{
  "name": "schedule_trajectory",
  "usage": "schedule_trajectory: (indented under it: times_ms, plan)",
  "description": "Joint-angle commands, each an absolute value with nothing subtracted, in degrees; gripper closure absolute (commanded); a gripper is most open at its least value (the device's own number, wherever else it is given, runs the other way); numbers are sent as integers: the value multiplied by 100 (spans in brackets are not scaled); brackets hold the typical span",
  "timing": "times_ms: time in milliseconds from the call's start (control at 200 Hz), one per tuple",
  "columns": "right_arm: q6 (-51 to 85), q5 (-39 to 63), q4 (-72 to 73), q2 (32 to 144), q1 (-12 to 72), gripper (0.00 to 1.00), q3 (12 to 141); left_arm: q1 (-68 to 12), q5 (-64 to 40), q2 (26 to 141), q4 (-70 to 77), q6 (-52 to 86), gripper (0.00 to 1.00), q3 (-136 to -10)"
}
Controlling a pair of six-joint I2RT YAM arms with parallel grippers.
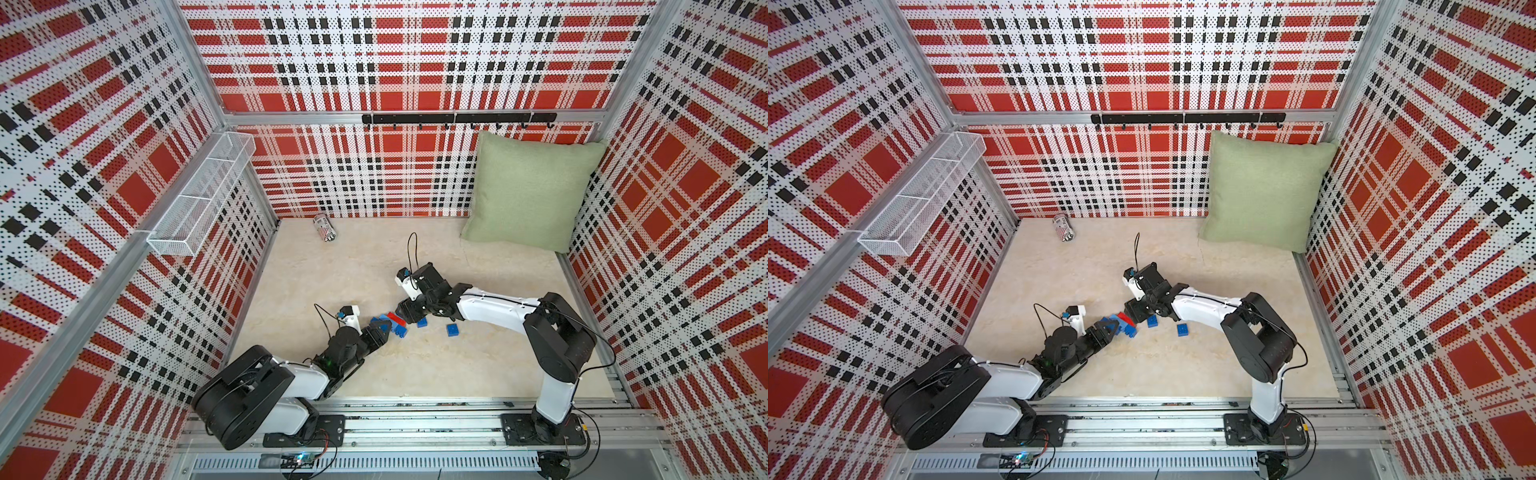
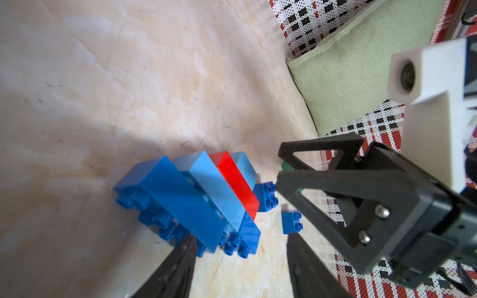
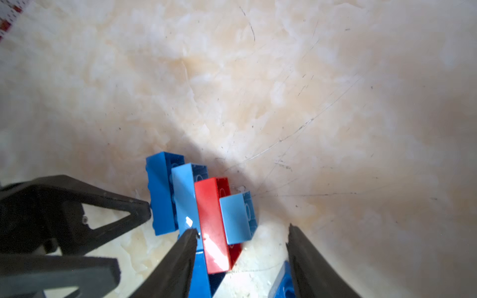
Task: Assemble a heart with lego
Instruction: Assemble the lego brick with the lego brick.
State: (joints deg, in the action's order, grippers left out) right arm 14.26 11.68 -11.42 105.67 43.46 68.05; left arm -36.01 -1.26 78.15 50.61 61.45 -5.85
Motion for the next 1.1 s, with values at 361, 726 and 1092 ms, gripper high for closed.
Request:
schedule_trajectory:
  times_ms: [361, 726, 1092]
  plan:
    - [2207, 2584, -429, 11173, 4034, 45, 6766, -3402, -97, 8025, 5252, 6140, 58, -476]
    - [2108, 2763, -436, 11409, 4034, 51, 6767, -3300, -278, 8732, 6037, 6126, 65, -572]
    - [1932, 3021, -446, 11451, 4050, 64, 6636, -3252, -589, 9796, 7426, 6479, 76, -571]
